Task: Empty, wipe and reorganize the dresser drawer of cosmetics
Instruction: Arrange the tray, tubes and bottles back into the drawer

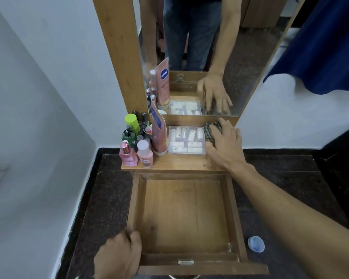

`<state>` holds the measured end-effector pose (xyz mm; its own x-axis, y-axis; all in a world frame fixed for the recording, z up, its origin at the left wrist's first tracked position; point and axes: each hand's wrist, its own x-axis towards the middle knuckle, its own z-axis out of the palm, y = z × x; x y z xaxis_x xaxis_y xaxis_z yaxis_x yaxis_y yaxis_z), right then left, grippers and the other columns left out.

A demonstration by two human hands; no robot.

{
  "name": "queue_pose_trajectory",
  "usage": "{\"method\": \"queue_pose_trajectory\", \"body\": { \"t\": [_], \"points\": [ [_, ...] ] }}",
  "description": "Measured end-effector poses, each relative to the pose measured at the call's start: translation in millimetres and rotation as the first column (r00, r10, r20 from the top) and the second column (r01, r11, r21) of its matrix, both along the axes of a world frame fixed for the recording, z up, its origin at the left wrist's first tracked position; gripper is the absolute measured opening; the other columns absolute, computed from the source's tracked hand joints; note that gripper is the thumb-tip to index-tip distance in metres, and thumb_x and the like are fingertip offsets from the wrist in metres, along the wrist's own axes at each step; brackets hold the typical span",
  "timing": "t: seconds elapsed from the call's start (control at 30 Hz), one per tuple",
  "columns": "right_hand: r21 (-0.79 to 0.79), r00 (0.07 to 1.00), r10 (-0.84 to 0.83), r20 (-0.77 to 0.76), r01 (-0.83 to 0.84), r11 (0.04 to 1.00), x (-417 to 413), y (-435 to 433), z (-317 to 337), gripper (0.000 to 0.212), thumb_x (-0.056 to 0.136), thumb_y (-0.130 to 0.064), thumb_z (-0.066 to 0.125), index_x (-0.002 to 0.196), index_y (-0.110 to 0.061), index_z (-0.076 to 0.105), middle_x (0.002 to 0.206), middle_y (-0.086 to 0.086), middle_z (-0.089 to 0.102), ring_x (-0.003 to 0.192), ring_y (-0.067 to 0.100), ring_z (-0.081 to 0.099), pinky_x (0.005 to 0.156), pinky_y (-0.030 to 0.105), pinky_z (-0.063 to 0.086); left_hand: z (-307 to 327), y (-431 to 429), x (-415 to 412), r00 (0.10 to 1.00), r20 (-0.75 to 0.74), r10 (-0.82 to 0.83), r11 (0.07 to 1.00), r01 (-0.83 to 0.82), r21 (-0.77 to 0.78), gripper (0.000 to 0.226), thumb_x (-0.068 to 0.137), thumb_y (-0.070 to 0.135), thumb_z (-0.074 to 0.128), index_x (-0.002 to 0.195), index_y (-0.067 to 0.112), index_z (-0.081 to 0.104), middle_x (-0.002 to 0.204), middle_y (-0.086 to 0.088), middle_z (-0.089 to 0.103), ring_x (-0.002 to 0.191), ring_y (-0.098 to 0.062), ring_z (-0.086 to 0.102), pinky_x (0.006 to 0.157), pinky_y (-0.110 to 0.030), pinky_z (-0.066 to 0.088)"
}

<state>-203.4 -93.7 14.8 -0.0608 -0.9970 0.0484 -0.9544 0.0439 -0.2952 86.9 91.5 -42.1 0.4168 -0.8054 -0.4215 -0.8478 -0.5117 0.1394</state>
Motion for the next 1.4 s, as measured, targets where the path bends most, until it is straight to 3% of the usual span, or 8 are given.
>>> {"method": "queue_pose_trajectory", "body": {
  "t": [0.1, 0.27, 0.7, 0.9, 1.03, 1.2, 1.27, 1.4],
  "points": [
    [-0.069, 0.976, 0.217, 0.026, -0.214, 0.974, 14, -11, 20, 0.077, 0.08, -0.05, 0.051, 0.15, -0.018, 0.048, 0.16, 0.006, 0.037, 0.147, 0.024, 0.032, 0.121, 0.04, 0.024, 0, -1, 1, 1.0, -0.022, 0.002, 1.0, -0.002, 0.014, 0.044, 0.099, 0.051, 0.034, 0.111, 0.026, 0.068, 0.119, -0.006, 0.07, 0.107, -0.025, 0.065, 0.091, -0.033, 0.048],
    [0.266, 0.875, 0.441, -0.198, -0.385, 0.884, 32, -23, 11, 0.096, 0.089, -0.073, 0.048, 0.163, -0.022, 0.016, 0.172, 0.005, 0.0, 0.158, 0.022, 0.0, 0.128, 0.044, 0.004, -3, -1, 1, 1.0, -0.025, 0.004, 1.0, -0.003, 0.022, 0.047, 0.098, 0.053, 0.031, 0.11, 0.027, 0.068, 0.118, -0.004, 0.07, 0.107, -0.023, 0.066, 0.093, -0.033, 0.049],
    [0.277, 0.865, 0.392, -0.313, -0.312, 0.909, 36, 32, -8, 0.116, 0.078, -0.093, 0.029, 0.164, -0.018, 0.006, 0.171, 0.008, 0.001, 0.158, 0.024, 0.003, 0.128, 0.049, -0.002, -2, -3, 2, 0.999, -0.029, -0.016, 0.999, 0.017, 0.028, 0.045, 0.099, 0.053, 0.031, 0.108, 0.029, 0.068, 0.116, -0.002, 0.07, 0.105, -0.023, 0.066, 0.091, -0.033, 0.049],
    [0.176, 0.858, 0.388, -0.336, -0.347, 0.921, 34, 51, -17, 0.076, 0.102, -0.028, 0.053, 0.162, -0.013, 0.01, 0.17, 0.014, 0.009, 0.157, 0.029, 0.012, 0.125, 0.041, 0.02, 9, 1, -5, 0.999, 0.031, -0.018, 0.996, 0.021, -0.087, 0.055, 0.099, 0.052, 0.025, 0.134, 0.03, 0.062, 0.137, 0.001, 0.06, 0.122, -0.023, 0.057, 0.098, -0.04, 0.045],
    [0.073, 0.857, 0.379, -0.35, -0.378, 0.923, 33, 80, -26, 0.075, 0.095, -0.008, 0.059, 0.16, -0.006, 0.022, 0.167, 0.016, 0.021, 0.155, 0.032, 0.019, 0.124, 0.042, 0.018, 14, 5, -33, 0.964, -0.192, -0.186, 0.832, 0.051, -0.553, 0.06, 0.093, 0.051, 0.032, 0.127, 0.017, 0.067, 0.126, -0.006, 0.066, 0.106, -0.03, 0.062, 0.087, -0.048, 0.051],
    [-0.202, 0.902, 0.324, -0.286, -0.387, 0.9, 32, 125, -38, 0.078, 0.068, 0.005, 0.081, 0.142, -0.001, 0.056, 0.149, 0.016, 0.054, 0.139, 0.034, 0.05, 0.111, 0.051, 0.046, 27, -34, -89, 0.498, -0.866, 0.044, 0.92, -0.359, -0.159, 0.062, 0.094, 0.079, 0.032, 0.125, 0.036, 0.064, 0.121, 0.014, 0.069, 0.113, -0.01, 0.064, 0.105, -0.045, 0.049],
    [-0.25, 0.905, 0.336, -0.26, -0.399, 0.882, 36, 143, -46, 0.074, 0.072, 0.004, 0.077, 0.143, -0.002, 0.056, 0.151, 0.015, 0.051, 0.141, 0.032, 0.048, 0.114, 0.05, 0.044, 27, -48, -100, 0.286, -0.954, 0.09, 0.936, -0.353, -0.018, 0.044, 0.099, 0.064, 0.046, 0.124, 0.035, 0.065, 0.115, 0.013, 0.074, 0.11, -0.012, 0.069, 0.102, -0.045, 0.052],
    [-0.253, 0.908, 0.367, -0.204, -0.411, 0.876, 41, 171, -55, 0.062, 0.083, -0.002, 0.055, 0.145, -0.007, 0.054, 0.154, 0.01, 0.049, 0.145, 0.029, 0.043, 0.116, 0.048, 0.04, 15, -50, -100, 0.182, -0.979, 0.091, 0.95, -0.31, 0.031, 0.029, 0.1, 0.041, 0.061, 0.122, 0.025, 0.069, 0.108, 0.005, 0.078, 0.103, -0.013, 0.074, 0.081, -0.03, 0.058]
  ]
}}
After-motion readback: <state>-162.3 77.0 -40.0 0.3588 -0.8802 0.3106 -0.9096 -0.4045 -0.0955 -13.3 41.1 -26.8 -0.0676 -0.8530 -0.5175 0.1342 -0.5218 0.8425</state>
